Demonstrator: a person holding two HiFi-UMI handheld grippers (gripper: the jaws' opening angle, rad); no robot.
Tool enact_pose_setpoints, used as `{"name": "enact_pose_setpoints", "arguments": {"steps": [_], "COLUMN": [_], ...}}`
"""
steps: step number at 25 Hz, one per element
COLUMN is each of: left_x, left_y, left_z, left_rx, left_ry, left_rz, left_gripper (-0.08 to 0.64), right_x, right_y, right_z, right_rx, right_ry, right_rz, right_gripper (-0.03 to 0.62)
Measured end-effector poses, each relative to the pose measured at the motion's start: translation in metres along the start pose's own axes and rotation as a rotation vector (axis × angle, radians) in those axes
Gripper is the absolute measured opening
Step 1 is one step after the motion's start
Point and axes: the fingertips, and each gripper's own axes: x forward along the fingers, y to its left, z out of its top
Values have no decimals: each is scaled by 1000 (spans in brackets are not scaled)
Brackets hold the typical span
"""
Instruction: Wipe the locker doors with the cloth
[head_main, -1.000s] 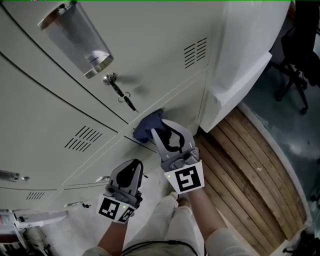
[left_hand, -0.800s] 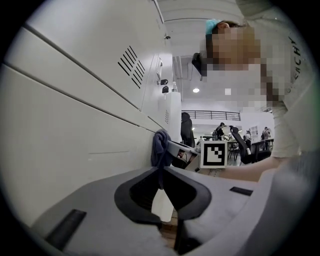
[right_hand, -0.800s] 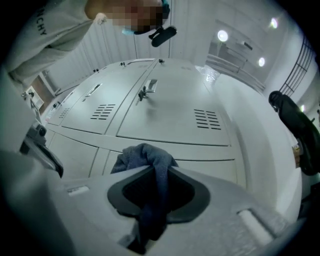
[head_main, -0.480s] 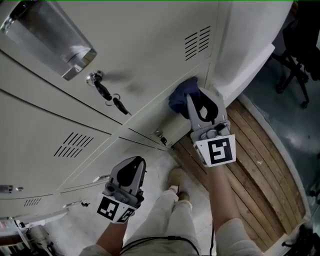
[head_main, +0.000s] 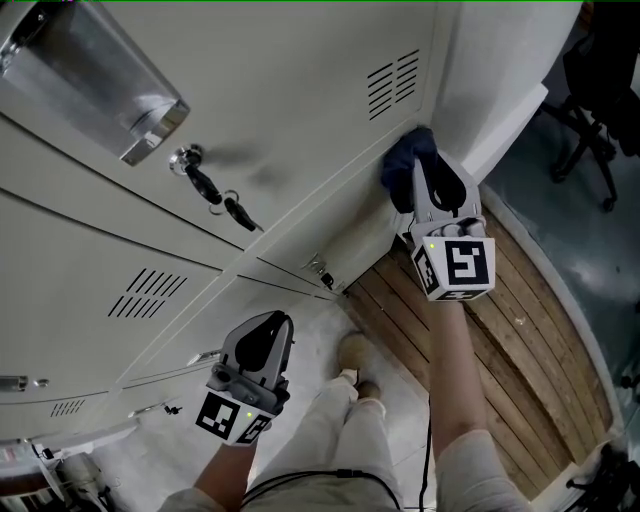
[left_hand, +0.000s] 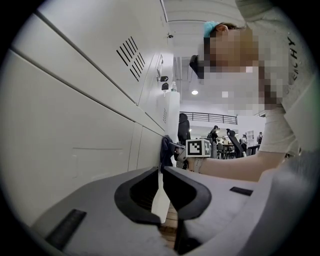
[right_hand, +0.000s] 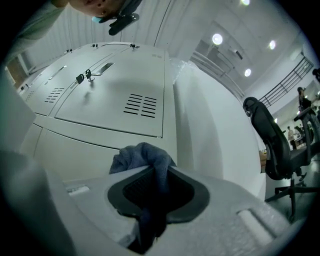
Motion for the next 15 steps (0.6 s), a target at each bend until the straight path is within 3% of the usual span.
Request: {"name": "enact_pose_setpoints", "arguments": {"steps": [5,15], "left_x": [2,-3], "left_y": [0,17], "left_z": [-3,-8], "left_rx": [4,-24], "left_ry": [-9,-39], "left_rz": [10,71], "left_gripper": [26,26], "right_x": [-21,-80], "right_y": [10,115], "right_z": [15,-13], "right_rx": [28,69], "right_ry": [-78,-39], "right_rz": [-7,219], "right_gripper": [61,61]}}
